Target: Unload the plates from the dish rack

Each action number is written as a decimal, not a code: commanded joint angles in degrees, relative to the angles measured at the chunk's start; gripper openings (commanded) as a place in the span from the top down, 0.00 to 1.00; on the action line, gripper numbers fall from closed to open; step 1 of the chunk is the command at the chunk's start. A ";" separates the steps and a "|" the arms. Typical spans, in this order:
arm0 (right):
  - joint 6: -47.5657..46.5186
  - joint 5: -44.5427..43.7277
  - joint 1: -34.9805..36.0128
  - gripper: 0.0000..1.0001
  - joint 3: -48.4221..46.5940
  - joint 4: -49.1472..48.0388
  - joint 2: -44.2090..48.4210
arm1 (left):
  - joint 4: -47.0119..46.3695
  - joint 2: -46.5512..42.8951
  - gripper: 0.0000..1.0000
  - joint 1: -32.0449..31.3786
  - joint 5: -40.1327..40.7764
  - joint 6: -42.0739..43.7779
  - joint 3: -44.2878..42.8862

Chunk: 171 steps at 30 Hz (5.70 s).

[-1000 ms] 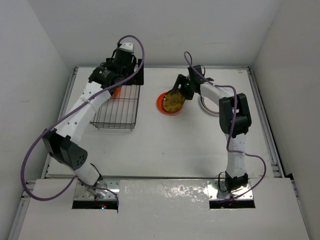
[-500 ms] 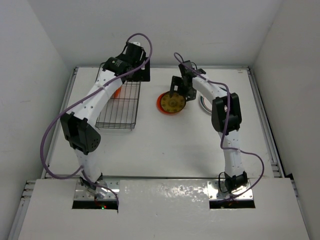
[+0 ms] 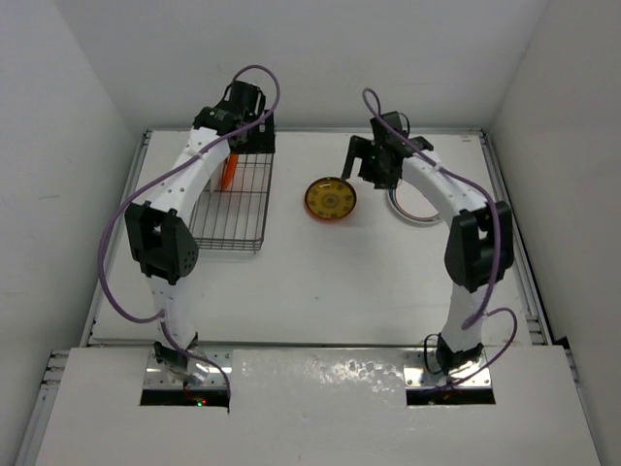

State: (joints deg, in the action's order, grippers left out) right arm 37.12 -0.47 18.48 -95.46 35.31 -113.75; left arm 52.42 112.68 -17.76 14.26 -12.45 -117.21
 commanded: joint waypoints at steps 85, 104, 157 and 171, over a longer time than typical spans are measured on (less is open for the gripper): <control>16.22 19.45 -5.91 0.15 2.99 5.83 15.58 | -25.00 -7.13 1.00 -36.20 0.76 43.38 12.62; 13.94 19.28 -8.29 1.00 4.77 -19.12 3.20 | -19.49 -26.01 0.00 -33.23 17.11 12.68 31.60; -8.82 2.23 1.03 0.01 14.07 8.37 12.94 | -4.53 1.83 0.30 9.85 -6.18 1.90 -1.97; -8.65 2.84 0.94 0.01 13.90 8.11 11.98 | -4.79 7.11 0.48 10.73 -7.22 6.56 -4.08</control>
State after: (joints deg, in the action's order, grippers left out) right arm 28.88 1.78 19.00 -80.79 44.49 -101.32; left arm 49.39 119.33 -7.94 9.50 -7.55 -118.87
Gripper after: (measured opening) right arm 0.985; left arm 0.552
